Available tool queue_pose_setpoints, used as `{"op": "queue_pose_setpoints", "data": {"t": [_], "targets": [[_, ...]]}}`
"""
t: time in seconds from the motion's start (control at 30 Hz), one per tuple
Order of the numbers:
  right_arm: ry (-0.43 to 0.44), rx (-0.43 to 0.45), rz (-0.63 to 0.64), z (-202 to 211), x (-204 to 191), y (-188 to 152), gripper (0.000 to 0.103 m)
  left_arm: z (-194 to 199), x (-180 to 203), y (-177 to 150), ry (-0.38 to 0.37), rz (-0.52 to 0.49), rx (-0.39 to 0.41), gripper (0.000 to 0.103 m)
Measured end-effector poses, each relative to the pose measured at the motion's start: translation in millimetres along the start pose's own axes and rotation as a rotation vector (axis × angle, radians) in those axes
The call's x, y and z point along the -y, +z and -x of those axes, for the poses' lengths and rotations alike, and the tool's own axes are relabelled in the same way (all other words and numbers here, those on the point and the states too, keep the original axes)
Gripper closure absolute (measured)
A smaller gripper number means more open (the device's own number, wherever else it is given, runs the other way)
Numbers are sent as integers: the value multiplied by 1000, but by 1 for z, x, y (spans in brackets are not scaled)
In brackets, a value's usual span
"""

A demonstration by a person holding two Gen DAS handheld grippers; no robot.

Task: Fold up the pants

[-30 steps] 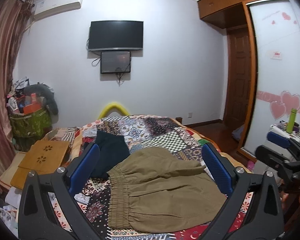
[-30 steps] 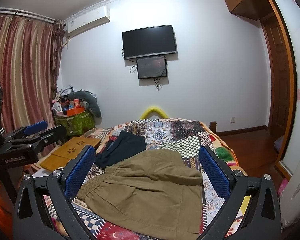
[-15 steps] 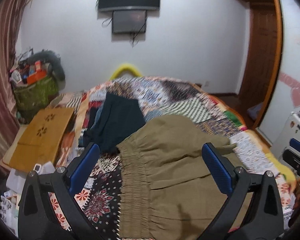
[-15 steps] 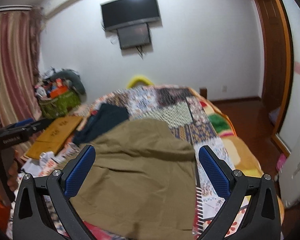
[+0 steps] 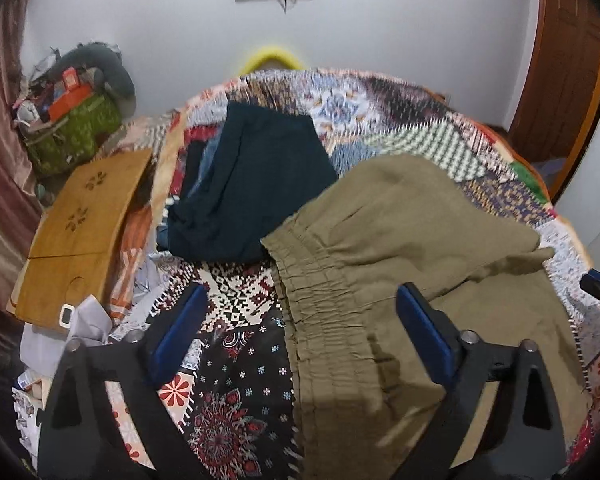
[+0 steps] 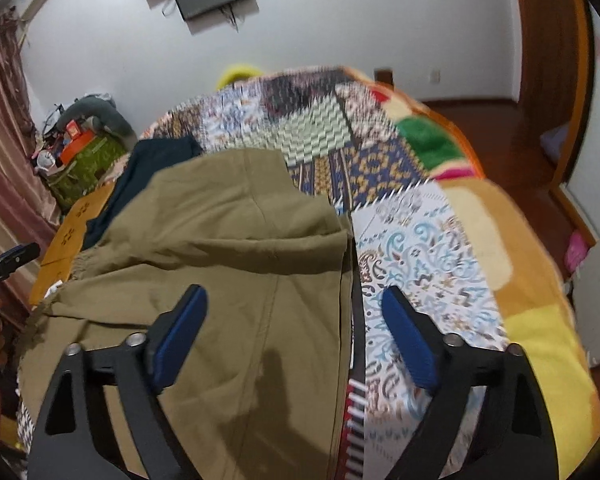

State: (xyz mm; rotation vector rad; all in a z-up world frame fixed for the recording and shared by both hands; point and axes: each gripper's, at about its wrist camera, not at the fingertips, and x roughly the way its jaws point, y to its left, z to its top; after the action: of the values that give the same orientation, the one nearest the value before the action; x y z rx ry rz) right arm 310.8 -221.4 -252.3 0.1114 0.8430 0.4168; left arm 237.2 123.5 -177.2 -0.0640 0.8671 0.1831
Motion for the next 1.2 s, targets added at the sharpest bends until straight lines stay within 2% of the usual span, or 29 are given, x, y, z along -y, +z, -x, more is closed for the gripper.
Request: {"op": "queue_pose_setpoints", "data": {"t": [0.07,0.17,0.23,0.43,0.53,0.6,0.67,0.73,0.97,1.1,1.2], "targets": [[25,-49,10,-15,3,3,38,-15,-2,1,-10,-9,-46,14],[33,-110,38,-36,5,5,47,-34,-2,1,-21,-37,-106,22],[36,-135,35,-47,8,6,51,-44,-2,1,-33,-57,-142,27],[9,-197,93,-68,10,2,58,-64,-5,-2,-61,-71,-206,27],[-10,-205,130,-67,7,0,58,-66,-6,-5,-75,-59,-205,25],[-16,-203,142,-69,8,0,62,-69,-4,-6,-90,-61,-209,20],[-39,-197,146,-70,10,-2,80,-75,-1,-10,-112,-65,-237,20],[-34,-206,148,-71,10,-2,93,-77,1,-12,-119,-67,-242,20],[-68,-172,221,-57,2,3,98,-61,1,-13,-105,-103,-208,21],[-63,-117,208,-34,7,5,98,-56,7,-15,-130,-150,-204,37],[-74,-107,221,-27,10,-1,99,-54,13,-17,-87,-192,-180,37]]}}
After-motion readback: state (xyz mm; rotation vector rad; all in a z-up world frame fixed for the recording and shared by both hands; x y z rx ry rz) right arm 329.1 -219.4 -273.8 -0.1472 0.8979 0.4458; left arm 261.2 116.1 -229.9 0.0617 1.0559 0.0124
